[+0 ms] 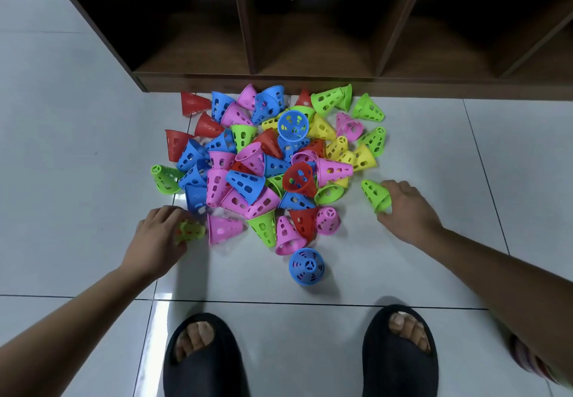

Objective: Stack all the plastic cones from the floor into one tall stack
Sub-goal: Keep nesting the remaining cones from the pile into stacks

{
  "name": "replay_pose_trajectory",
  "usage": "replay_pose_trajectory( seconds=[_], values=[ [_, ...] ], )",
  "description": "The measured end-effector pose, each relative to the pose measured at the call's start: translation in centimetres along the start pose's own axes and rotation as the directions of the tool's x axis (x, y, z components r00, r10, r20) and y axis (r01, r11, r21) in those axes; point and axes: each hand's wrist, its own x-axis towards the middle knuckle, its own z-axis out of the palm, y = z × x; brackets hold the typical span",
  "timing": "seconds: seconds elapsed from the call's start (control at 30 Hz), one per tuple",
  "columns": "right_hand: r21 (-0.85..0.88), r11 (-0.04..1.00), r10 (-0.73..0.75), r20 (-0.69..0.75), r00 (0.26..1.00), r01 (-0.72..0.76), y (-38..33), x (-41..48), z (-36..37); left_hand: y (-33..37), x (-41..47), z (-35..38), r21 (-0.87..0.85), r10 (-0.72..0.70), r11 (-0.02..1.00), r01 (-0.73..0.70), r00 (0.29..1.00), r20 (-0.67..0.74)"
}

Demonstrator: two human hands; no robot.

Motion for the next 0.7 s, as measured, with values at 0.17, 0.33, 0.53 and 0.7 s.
replay_pose_trajectory(
  seconds=[0.17,0.33,0.53,0.7],
  values=[
    [0.114,0.993,0.024,0.082,0.996,-0.034,-1.5,-2.0,1.4,0.4,-0.7,0.6,-0.005,-0.014,1.0,0.014,1.0,-0.009],
    [0.123,0.992,0.025,0.066,0.997,-0.033,-3.0,-3.0,2.6,2.8,-2.2,0.1,-0.123,-0.056,0.991,0.051,0.998,-0.04],
    [0.087,0.995,0.028,0.186,0.982,-0.045,-3.6,-3.8,2.7,6.4,-3.4,-2.2,-0.294,-0.169,0.948,0.123,0.977,-0.134],
    [0.323,0.941,0.04,0.177,0.983,-0.097,-5.4,-5.5,1.2,9.2,-3.4,-3.8,-0.412,-0.179,0.907,0.093,0.968,-0.175]
  ],
)
